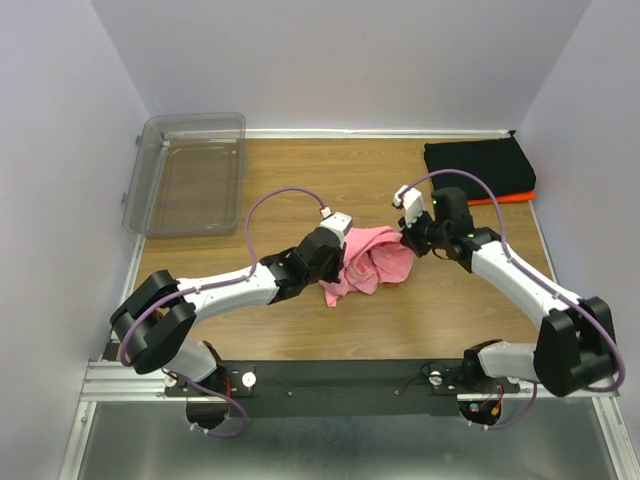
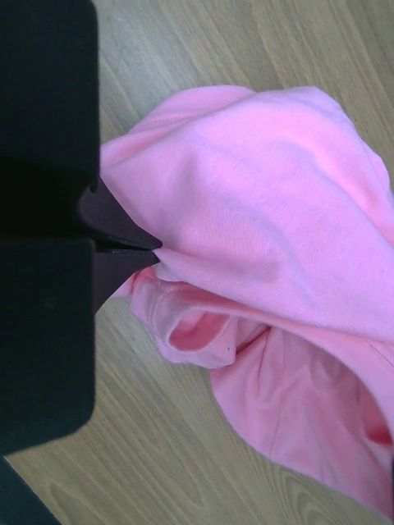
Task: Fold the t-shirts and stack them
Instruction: Flatten the tshirt out
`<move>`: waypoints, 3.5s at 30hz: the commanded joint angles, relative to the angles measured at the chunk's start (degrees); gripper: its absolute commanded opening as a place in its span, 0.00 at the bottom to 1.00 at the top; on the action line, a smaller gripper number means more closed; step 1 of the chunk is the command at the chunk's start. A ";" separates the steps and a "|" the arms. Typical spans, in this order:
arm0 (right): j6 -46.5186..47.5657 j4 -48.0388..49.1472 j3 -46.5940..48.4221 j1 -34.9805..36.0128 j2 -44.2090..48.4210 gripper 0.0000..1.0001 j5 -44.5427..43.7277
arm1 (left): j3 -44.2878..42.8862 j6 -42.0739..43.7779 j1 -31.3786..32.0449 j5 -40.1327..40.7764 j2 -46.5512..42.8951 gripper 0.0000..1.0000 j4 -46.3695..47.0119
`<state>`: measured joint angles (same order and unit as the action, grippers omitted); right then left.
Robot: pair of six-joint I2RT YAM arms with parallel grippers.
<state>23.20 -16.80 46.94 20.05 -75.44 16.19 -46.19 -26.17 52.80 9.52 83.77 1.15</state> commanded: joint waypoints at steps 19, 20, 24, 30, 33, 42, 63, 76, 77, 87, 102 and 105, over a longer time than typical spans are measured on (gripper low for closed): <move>-5.35 -14.13 49.07 -4.14 16.82 0.00 -0.28 | -13.38 2.89 0.55 -20.29 -25.07 0.00 10.44; -5.71 -14.66 51.13 -4.41 16.56 0.01 -0.28 | -14.09 1.14 0.73 -22.50 -24.19 0.00 11.24; -5.71 -16.16 59.66 -4.58 16.38 0.01 -3.70 | -19.27 0.77 4.85 -26.31 -18.21 0.00 11.95; -4.57 -18.44 66.88 -4.67 17.52 0.01 -6.87 | -26.92 2.88 10.83 -23.24 -9.07 0.00 11.86; -5.01 -19.50 67.41 -4.85 17.52 0.01 -4.77 | -28.07 4.02 11.19 -21.22 -6.52 0.00 12.04; -17.21 -15.39 61.80 -5.64 8.66 0.00 25.26 | -8.15 -4.21 5.14 -0.65 -11.77 0.37 13.27; -19.33 -5.79 70.42 16.70 -39.54 0.79 -8.57 | 11.83 -18.92 -0.41 14.56 -52.40 0.98 -11.52; -1.31 -10.54 8.79 3.77 -4.81 0.82 17.38 | 9.91 -17.23 -6.55 2.79 -18.07 0.98 5.80; -1.93 -9.75 8.35 3.85 -5.59 0.82 19.22 | 7.29 -18.38 -7.96 2.79 -16.55 0.98 4.58; -8.96 -5.44 19.85 4.12 -23.87 0.74 22.40 | 8.74 -14.97 -12.19 8.50 -31.71 0.98 1.67; -10.99 -5.79 28.12 7.72 -35.92 0.57 24.77 | 18.33 -16.54 -13.33 3.93 -50.02 0.98 -2.47; -10.20 -6.75 27.77 8.68 -34.78 0.14 26.26 | 18.33 -16.54 -13.42 3.66 -50.19 0.98 -2.90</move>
<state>12.62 -22.55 73.89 27.24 -111.00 39.29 -28.16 -42.06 39.70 14.28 34.33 -0.78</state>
